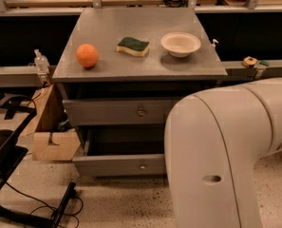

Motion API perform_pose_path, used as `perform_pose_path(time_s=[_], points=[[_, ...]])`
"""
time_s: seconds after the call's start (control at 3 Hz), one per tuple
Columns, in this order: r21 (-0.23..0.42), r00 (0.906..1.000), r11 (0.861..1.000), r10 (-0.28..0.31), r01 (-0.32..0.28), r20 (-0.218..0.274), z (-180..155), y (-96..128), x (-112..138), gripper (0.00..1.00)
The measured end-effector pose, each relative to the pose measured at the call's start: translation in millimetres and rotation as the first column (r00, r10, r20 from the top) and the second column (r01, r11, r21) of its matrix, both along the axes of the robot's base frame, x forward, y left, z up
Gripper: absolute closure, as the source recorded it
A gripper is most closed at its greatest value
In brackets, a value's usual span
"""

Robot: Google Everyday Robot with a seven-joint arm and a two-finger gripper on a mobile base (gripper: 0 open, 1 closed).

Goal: Open middle drawer

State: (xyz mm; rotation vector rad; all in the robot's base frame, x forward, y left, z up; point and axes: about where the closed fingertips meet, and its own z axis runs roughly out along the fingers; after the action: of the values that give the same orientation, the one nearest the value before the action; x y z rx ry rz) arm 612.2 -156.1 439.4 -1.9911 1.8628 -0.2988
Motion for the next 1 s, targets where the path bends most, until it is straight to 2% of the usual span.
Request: perform_pose_path(time_s=[0.33, 0.67, 1.0], points=[[0.0, 1.0, 1.0, 0.0, 0.0, 0.0, 0, 0, 0, 1.0], [0.033, 0.9991, 0.999, 0.026, -0.028, 0.034, 6, -3, -17, 1.0], [0.058, 0.9982, 0.998, 0.029, -0.032, 0.052, 11, -2, -27, 0.74]])
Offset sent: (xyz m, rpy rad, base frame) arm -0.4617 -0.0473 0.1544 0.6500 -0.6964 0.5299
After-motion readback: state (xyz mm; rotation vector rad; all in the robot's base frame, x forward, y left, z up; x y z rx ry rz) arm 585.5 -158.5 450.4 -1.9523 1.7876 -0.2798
